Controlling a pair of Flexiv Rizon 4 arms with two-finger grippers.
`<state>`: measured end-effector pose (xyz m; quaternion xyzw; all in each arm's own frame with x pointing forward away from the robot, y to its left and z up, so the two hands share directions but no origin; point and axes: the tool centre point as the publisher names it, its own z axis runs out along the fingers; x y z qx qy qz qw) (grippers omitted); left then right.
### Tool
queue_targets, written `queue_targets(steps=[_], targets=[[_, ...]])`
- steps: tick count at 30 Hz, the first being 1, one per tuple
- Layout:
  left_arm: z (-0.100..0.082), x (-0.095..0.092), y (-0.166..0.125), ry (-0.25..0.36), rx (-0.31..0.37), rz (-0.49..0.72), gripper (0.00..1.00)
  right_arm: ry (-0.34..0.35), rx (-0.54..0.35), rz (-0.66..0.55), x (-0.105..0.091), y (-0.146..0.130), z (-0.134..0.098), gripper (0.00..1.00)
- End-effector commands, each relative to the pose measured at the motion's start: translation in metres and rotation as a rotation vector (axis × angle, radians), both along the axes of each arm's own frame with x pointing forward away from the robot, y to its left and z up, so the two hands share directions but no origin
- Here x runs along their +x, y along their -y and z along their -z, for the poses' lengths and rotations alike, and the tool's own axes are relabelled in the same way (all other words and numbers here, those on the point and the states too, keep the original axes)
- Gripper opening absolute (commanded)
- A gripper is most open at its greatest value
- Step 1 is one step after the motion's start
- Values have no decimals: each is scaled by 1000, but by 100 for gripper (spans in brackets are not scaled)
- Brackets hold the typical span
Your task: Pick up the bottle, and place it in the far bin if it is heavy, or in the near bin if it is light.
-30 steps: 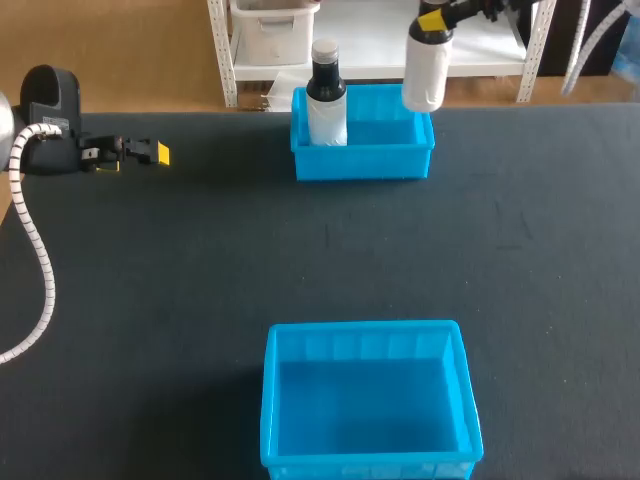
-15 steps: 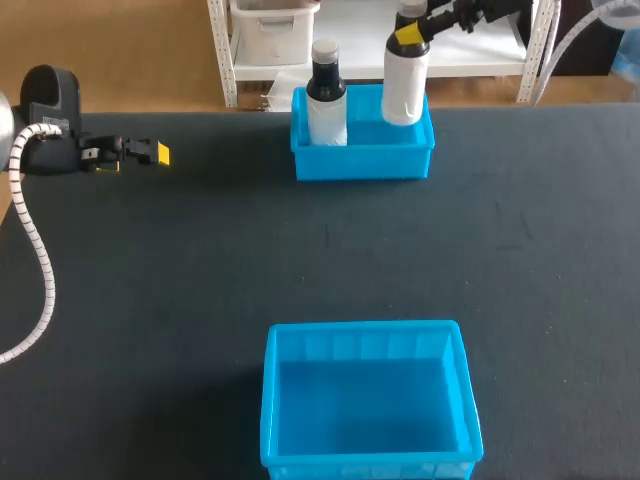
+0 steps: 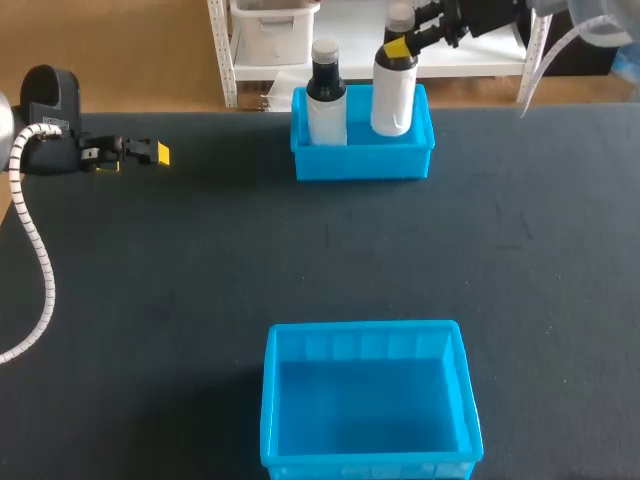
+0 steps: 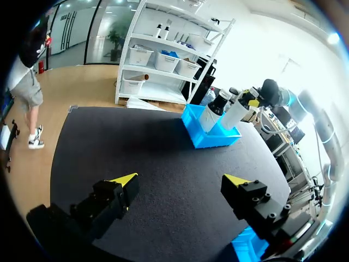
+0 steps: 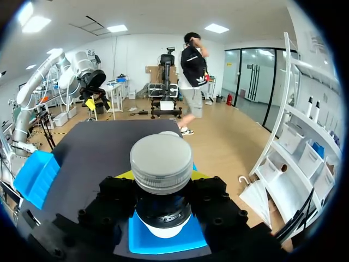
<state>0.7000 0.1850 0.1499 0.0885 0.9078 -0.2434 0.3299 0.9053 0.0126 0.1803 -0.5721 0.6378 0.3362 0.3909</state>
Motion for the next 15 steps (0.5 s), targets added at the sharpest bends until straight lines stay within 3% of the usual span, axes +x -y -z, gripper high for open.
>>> queue_targets(steps=[1, 15], targets=[[0, 0, 0, 0, 0, 0, 100, -76, 7, -140, 12, -3, 2, 0], [0, 0, 0, 0, 0, 0, 100, -99, 13, -140, 13, -5, 21, 0]])
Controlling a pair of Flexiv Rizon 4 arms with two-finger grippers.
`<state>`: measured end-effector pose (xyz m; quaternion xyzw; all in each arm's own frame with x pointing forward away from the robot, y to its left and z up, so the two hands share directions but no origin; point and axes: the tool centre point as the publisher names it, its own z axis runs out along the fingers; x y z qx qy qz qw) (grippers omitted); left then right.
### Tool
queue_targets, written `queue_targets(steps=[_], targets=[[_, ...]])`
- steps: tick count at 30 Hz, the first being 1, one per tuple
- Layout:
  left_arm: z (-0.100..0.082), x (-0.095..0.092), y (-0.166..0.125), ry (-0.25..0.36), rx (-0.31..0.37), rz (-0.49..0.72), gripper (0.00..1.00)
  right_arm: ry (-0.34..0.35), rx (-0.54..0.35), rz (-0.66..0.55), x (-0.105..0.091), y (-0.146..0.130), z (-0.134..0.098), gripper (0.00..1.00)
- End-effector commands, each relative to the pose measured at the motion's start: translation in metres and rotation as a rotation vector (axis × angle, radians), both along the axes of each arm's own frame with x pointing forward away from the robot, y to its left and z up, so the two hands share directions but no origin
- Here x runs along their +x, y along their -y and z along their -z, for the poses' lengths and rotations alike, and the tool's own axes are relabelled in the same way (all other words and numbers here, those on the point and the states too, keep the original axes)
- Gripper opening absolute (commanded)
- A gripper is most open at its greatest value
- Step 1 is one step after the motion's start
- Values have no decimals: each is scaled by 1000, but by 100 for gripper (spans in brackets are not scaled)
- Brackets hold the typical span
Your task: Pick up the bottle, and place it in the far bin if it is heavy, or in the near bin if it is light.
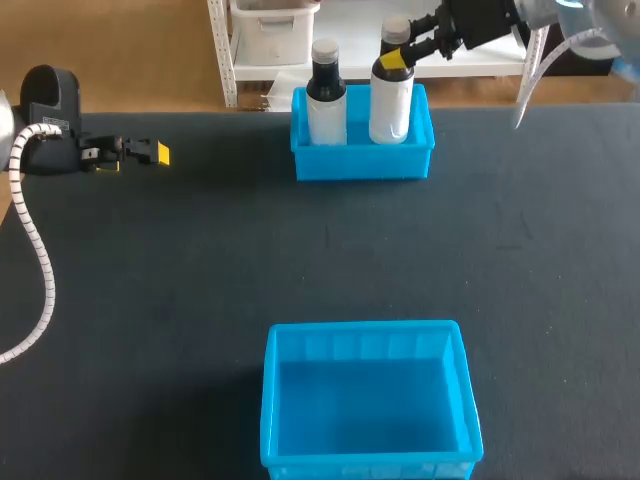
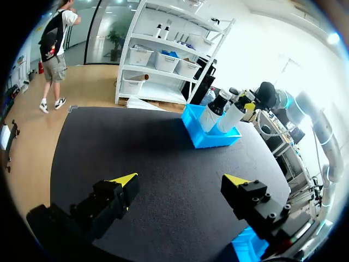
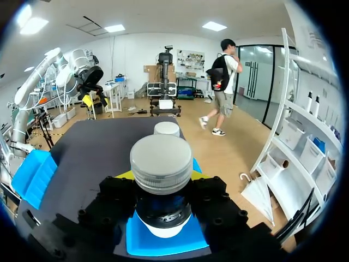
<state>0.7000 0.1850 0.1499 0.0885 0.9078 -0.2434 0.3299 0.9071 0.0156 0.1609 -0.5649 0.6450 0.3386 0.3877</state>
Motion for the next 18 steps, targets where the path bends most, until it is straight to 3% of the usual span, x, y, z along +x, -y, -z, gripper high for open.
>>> queue_targets(steps=[1, 18], targets=[[0, 0, 0, 0, 0, 0, 100, -82, 15, -154, 12, -2, 3, 0], [0, 0, 0, 0, 0, 0, 100, -96, 3, -160, 18, -5, 17, 0]])
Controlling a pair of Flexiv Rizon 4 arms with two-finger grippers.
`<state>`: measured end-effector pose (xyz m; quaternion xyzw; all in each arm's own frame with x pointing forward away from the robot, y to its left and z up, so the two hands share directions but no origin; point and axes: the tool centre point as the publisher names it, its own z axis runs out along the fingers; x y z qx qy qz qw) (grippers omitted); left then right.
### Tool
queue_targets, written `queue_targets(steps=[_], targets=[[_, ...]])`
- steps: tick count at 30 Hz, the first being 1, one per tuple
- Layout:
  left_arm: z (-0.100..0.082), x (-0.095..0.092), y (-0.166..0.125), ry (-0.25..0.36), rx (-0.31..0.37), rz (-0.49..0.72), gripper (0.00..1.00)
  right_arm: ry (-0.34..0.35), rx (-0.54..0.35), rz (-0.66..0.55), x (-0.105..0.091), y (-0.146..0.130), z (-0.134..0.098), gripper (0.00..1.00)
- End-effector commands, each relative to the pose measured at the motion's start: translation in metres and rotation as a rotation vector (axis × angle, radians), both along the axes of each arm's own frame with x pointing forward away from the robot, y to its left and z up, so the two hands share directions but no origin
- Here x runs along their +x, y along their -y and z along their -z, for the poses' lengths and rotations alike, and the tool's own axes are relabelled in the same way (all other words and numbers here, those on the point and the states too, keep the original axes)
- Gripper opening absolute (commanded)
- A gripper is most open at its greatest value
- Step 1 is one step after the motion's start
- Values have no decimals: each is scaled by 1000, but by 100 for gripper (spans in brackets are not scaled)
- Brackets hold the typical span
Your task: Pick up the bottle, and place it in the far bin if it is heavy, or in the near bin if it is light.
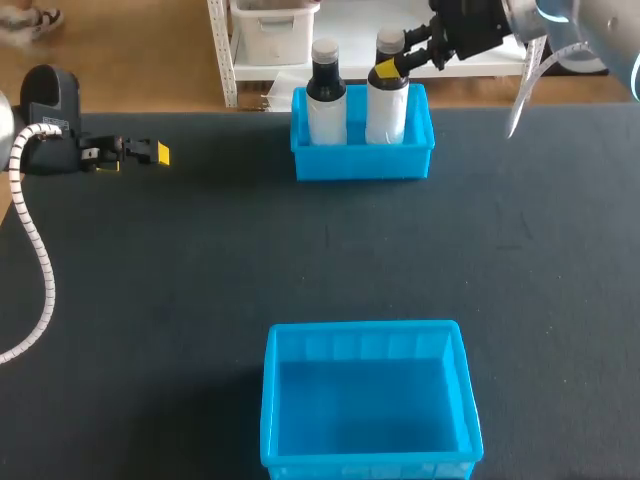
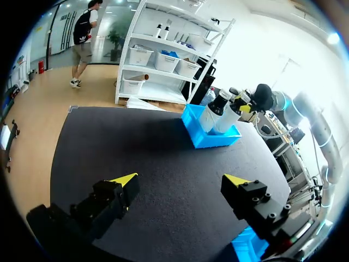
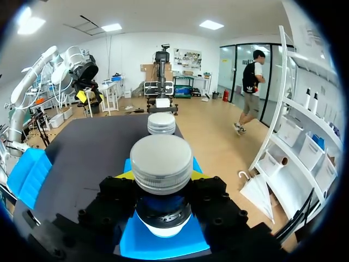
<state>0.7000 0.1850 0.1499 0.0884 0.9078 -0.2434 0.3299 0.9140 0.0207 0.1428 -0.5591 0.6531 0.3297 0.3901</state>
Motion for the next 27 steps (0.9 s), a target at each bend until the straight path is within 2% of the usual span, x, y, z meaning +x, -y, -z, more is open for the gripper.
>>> queue_targets(steps=[1, 27], targets=[[0, 0, 0, 0, 0, 0, 100, -99, 14, -184, 11, 0, 0, 0], [0, 0, 0, 0, 0, 0, 100, -91, 19, -215, 14, -3, 15, 0]])
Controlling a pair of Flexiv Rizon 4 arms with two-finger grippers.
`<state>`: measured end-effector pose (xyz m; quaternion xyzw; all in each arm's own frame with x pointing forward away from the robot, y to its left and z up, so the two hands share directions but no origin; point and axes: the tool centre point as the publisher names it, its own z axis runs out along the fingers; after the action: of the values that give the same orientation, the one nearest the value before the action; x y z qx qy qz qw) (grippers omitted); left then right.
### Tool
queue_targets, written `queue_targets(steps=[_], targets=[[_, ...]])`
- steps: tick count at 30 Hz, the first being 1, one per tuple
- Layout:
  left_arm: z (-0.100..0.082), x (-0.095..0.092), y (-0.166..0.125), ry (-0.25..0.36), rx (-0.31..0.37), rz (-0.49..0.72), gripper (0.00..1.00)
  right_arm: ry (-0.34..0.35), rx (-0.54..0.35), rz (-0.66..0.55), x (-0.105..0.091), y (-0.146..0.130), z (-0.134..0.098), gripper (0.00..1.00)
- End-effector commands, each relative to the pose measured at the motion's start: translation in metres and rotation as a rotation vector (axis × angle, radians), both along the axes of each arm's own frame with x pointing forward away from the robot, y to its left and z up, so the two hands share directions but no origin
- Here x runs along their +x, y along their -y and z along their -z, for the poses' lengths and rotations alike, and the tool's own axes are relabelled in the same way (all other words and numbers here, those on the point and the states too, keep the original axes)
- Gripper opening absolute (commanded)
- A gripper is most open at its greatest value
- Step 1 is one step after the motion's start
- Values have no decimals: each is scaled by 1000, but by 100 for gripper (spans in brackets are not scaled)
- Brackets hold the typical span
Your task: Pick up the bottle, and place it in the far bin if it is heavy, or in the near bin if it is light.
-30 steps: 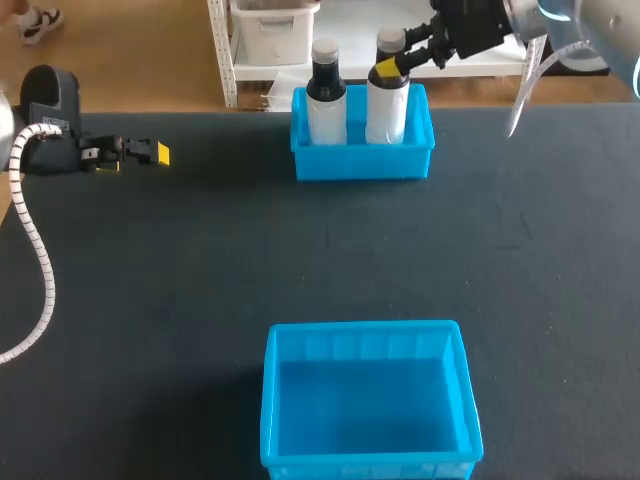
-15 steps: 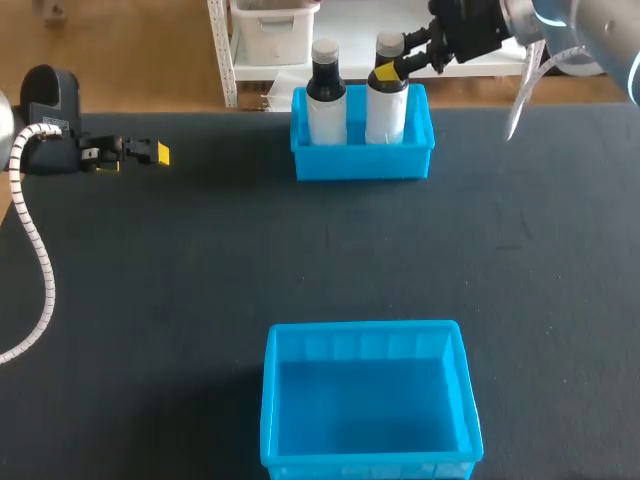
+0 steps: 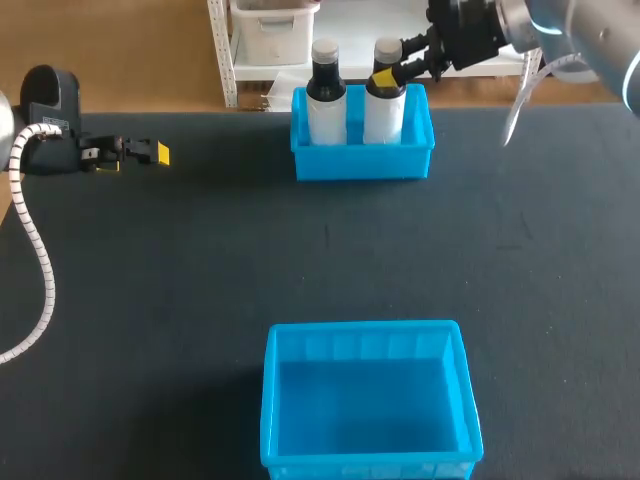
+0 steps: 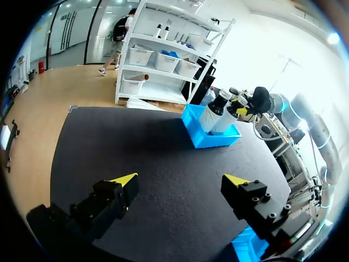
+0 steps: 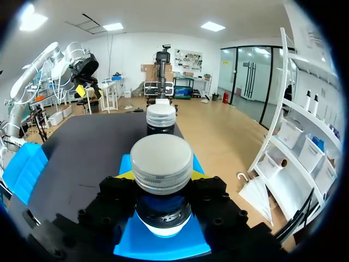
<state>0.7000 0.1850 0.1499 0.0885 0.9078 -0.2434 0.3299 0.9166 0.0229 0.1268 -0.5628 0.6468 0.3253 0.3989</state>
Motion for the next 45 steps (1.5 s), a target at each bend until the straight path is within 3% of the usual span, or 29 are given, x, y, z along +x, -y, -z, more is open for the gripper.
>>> queue_targets(steps=[1, 16, 17, 18, 19, 31, 45], targets=[[0, 0, 0, 0, 0, 0, 100, -115, 10, -213, 12, -1, 0, 0], [0, 0, 0, 0, 0, 0, 100, -142, 8, -215, 17, -1, 7, 0], [0, 0, 0, 0, 0, 0, 100, -145, 5, -216, 17, -1, 7, 15], [0, 0, 0, 0, 0, 0, 100, -148, 3, -217, 17, -1, 7, 44], [0, 0, 0, 0, 0, 0, 100, -149, 1, -216, 18, -1, 7, 100], [0, 0, 0, 0, 0, 0, 100, -161, -11, -201, 18, 7, 0, 100], [0, 0, 0, 0, 0, 0, 100, -146, -61, -67, -2, 61, -16, 100]])
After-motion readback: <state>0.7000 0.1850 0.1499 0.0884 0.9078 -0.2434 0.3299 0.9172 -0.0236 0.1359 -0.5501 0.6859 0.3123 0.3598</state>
